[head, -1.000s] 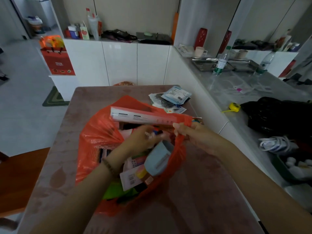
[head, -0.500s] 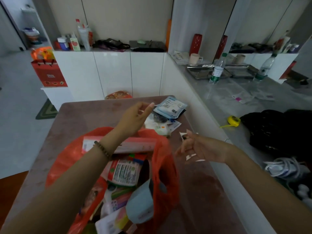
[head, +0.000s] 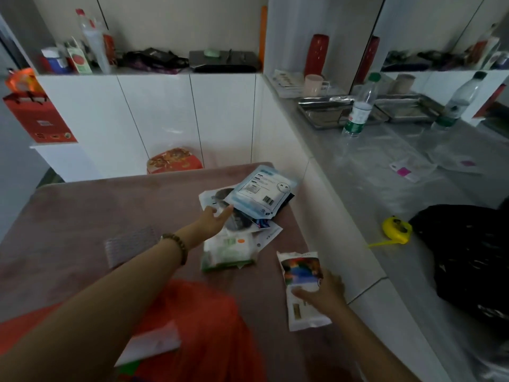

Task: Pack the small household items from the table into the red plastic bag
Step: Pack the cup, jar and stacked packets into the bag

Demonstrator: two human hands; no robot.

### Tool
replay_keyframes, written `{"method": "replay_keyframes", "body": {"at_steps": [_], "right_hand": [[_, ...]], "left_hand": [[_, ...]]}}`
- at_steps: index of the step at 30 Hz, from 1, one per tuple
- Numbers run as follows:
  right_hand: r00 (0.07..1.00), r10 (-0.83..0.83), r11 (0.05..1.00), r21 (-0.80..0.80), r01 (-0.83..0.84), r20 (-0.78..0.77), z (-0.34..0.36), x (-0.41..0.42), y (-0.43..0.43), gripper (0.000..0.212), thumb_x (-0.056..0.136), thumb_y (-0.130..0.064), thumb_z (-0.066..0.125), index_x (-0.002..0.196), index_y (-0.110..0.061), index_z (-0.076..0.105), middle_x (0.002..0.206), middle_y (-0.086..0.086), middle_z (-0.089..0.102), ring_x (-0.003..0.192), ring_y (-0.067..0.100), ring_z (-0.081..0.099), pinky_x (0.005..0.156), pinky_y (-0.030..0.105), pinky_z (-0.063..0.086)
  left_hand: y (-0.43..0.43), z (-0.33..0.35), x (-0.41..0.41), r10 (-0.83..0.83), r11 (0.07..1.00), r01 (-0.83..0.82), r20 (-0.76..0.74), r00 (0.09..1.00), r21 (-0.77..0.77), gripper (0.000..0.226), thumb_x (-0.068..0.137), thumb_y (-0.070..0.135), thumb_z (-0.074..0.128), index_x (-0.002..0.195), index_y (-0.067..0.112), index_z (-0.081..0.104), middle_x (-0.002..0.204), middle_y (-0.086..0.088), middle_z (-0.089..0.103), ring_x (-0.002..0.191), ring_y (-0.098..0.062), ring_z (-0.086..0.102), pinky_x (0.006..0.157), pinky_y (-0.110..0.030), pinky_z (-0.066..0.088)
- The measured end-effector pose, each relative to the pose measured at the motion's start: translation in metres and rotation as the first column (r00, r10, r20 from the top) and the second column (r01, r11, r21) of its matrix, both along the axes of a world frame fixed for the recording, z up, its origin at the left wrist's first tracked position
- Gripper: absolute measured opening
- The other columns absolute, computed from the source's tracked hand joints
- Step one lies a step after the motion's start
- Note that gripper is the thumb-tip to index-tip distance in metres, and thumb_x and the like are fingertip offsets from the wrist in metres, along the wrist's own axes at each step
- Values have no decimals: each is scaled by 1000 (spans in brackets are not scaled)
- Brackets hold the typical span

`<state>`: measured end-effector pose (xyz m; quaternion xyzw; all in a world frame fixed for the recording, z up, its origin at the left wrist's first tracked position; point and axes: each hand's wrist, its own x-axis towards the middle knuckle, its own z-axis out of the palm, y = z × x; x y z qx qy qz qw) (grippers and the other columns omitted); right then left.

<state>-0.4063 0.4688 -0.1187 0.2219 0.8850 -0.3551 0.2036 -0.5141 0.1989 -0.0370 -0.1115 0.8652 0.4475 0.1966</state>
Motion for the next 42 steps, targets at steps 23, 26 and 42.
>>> {"method": "replay_keyframes", "body": {"at_steps": [23, 26, 42], "right_hand": [[952, -290, 893, -387, 231, -100, -18, -23, -26, 39, 71, -19, 81, 104, -13, 61, 87, 3, 67, 72, 13, 63, 60, 24, 50], [956, -234, 896, -421, 140, -180, -7, -25, -37, 27, 77, -18, 76, 94, -27, 58, 87, -5, 67, 65, 2, 65, 53, 15, 50], [885, -4, 365, -824, 434, 465, 11, -123, -271, 7, 83, -9, 66, 86, -4, 64, 66, 12, 73, 80, 26, 64, 84, 47, 50]], "left_hand": [[-117, -76, -16, 147, 975, -136, 52, 988, -178, 75, 92, 53, 43, 142, -2, 33, 147, -20, 38, 124, -30, 47, 94, -35, 39], [-116, -80, -17, 150, 977, -142, 38, 988, -158, 77, 90, 53, 46, 141, -3, 34, 145, -21, 41, 124, -33, 48, 91, -36, 45], [-230, -86, -26, -39, 808, 193, 277, 960, -557, 74, 90, 53, 46, 146, 10, 21, 152, -16, 25, 136, -35, 34, 111, -42, 28]]}}
